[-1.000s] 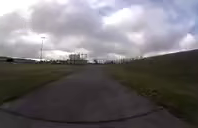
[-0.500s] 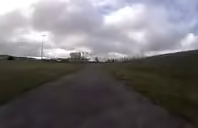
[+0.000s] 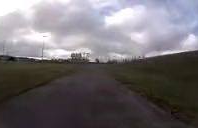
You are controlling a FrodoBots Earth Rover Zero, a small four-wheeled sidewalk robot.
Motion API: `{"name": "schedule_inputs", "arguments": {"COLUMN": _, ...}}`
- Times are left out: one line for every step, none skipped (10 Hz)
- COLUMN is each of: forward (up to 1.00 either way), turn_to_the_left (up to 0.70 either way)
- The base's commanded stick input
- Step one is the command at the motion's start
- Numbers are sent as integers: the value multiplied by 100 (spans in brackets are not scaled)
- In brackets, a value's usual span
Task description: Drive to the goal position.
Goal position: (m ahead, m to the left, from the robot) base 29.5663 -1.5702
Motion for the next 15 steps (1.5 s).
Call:
{"name": "schedule_inputs", "arguments": {"forward": 100, "turn_to_the_left": 0}}
{"name": "schedule_inputs", "arguments": {"forward": 100, "turn_to_the_left": 0}}
{"name": "schedule_inputs", "arguments": {"forward": 100, "turn_to_the_left": 0}}
{"name": "schedule_inputs", "arguments": {"forward": 100, "turn_to_the_left": 0}}
{"name": "schedule_inputs", "arguments": {"forward": 100, "turn_to_the_left": 0}}
{"name": "schedule_inputs", "arguments": {"forward": 100, "turn_to_the_left": 0}}
{"name": "schedule_inputs", "arguments": {"forward": 100, "turn_to_the_left": 0}}
{"name": "schedule_inputs", "arguments": {"forward": 100, "turn_to_the_left": 0}}
{"name": "schedule_inputs", "arguments": {"forward": 100, "turn_to_the_left": 0}}
{"name": "schedule_inputs", "arguments": {"forward": 100, "turn_to_the_left": 0}}
{"name": "schedule_inputs", "arguments": {"forward": 100, "turn_to_the_left": 0}}
{"name": "schedule_inputs", "arguments": {"forward": 100, "turn_to_the_left": 0}}
{"name": "schedule_inputs", "arguments": {"forward": 100, "turn_to_the_left": 0}}
{"name": "schedule_inputs", "arguments": {"forward": 100, "turn_to_the_left": 0}}
{"name": "schedule_inputs", "arguments": {"forward": 100, "turn_to_the_left": 0}}
